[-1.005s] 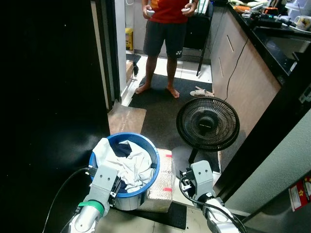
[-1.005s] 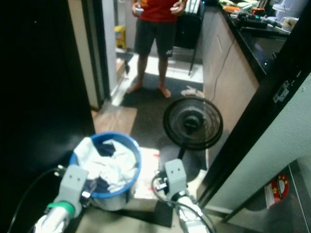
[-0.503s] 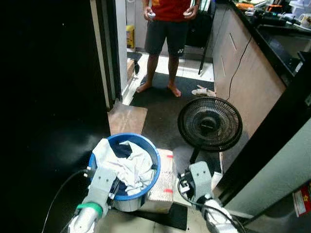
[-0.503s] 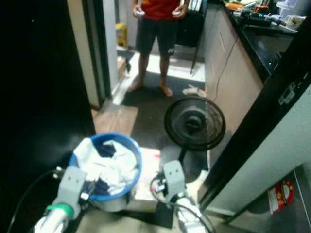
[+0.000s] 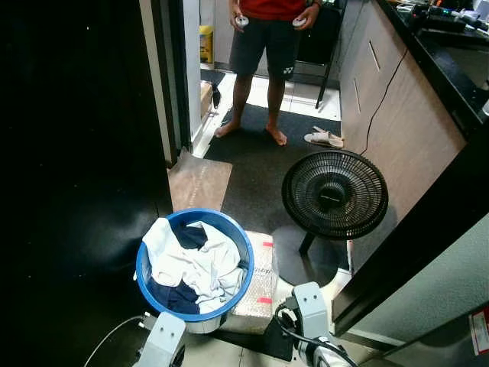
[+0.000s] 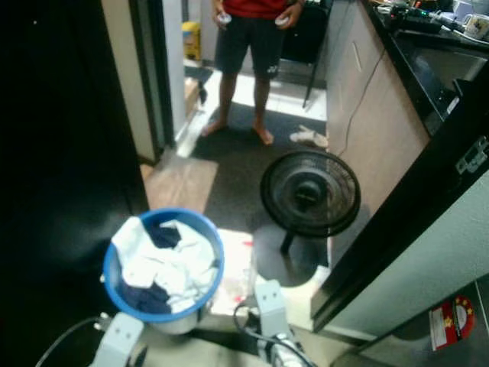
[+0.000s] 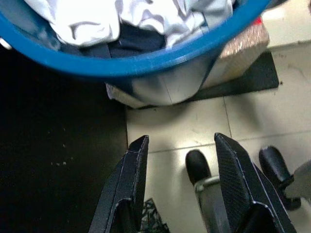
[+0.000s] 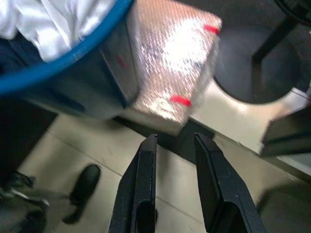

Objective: Clothes washing

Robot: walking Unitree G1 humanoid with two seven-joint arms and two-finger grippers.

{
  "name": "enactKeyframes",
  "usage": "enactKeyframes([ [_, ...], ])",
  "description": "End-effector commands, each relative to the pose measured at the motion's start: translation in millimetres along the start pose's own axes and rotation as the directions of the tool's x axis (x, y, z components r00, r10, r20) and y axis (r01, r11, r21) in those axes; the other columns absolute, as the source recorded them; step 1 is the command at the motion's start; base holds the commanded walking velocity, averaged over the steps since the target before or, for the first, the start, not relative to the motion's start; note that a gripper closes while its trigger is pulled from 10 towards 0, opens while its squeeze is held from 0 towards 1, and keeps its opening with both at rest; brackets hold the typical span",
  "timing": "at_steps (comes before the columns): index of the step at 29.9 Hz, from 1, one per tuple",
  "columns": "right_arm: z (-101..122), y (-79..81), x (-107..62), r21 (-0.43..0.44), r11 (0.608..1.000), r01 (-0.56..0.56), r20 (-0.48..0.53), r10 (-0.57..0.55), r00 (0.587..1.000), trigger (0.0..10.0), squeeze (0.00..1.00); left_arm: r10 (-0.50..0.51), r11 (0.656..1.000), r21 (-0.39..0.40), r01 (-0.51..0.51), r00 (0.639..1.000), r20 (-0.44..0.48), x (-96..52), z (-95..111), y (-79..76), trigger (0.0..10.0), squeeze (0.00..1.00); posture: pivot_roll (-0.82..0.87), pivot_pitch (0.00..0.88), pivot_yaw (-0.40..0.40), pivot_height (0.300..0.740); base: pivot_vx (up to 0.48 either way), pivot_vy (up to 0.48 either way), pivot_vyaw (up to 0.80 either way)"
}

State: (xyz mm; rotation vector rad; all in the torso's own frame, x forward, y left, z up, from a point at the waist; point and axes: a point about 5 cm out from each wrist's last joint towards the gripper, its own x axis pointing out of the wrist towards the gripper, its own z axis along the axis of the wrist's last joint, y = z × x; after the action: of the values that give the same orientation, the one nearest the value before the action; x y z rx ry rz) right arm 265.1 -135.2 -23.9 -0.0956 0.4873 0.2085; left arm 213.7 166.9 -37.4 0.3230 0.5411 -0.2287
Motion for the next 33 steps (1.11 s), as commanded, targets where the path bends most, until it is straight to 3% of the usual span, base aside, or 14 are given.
enactKeyframes([
  [1, -15, -1.8, -5.2, -0.020, 1.000, 0.006, -0.061, -0.007, 0.998, 10.0, 0.00, -0.008, 1.000, 0.023, 0.009, 1.000, -0.030, -2.9, -10, -2.9, 10.0, 0.00, 0.07, 0.057, -0.045, 0.740, 0.000, 0.000, 0.00],
  [5, -13, -3.0, -4.9, -0.042, 0.999, -0.009, -0.053, 0.007, 0.999, 10.0, 0.00, 0.037, 0.998, 0.048, -0.036, 0.999, -0.021, -0.4, -10, 3.5, 10.0, 0.00, 0.06, 0.053, -0.052, 0.740, 0.000, 0.000, 0.00],
  [13, 4, 2.3, 1.1, -0.007, 0.998, -0.056, 0.027, 0.056, 0.998, 10.0, 0.00, 0.069, 0.994, -0.079, -0.069, 0.998, -0.008, 7.1, -2, 3.1, 10.0, 0.00, 0.05, 0.036, -0.060, 0.740, 0.000, 0.000, 0.00],
  [20, 11, 2.0, 4.3, 0.029, 0.999, -0.036, 0.048, 0.035, 0.998, 10.0, 0.00, 0.040, 0.998, -0.044, -0.039, 0.999, 0.024, 9.6, 3, 0.5, 10.0, 0.00, 0.05, 0.027, -0.018, 0.740, 0.000, 0.000, 0.00],
  [22, 16, 0.6, 5.6, 0.063, 0.998, -0.007, 0.073, 0.002, 0.997, 10.0, 0.00, 0.044, 0.998, -0.054, -0.042, 0.998, 0.036, 12.6, 9, 10.2, 10.0, 0.00, 0.03, 0.048, 0.032, 0.740, 0.000, 0.000, 0.00],
  [27, 17, 2.6, 5.4, 0.085, 0.996, 0.005, 0.086, -0.012, 0.996, 10.0, 0.00, 0.051, 0.997, -0.055, -0.049, 0.998, 0.036, 14.2, 11, 19.9, 10.0, 0.00, 0.03, 0.059, 0.038, 0.740, 0.000, 0.000, 0.00],
  [33, 5, 6.7, -0.3, 0.020, 0.998, -0.061, 0.067, 0.060, 0.996, 10.0, 0.00, 0.095, 0.994, -0.066, -0.092, 0.994, 0.047, 19.6, 20, 26.6, 10.0, 0.00, 0.04, 0.057, 0.030, 0.740, 0.000, 0.000, 0.00],
])
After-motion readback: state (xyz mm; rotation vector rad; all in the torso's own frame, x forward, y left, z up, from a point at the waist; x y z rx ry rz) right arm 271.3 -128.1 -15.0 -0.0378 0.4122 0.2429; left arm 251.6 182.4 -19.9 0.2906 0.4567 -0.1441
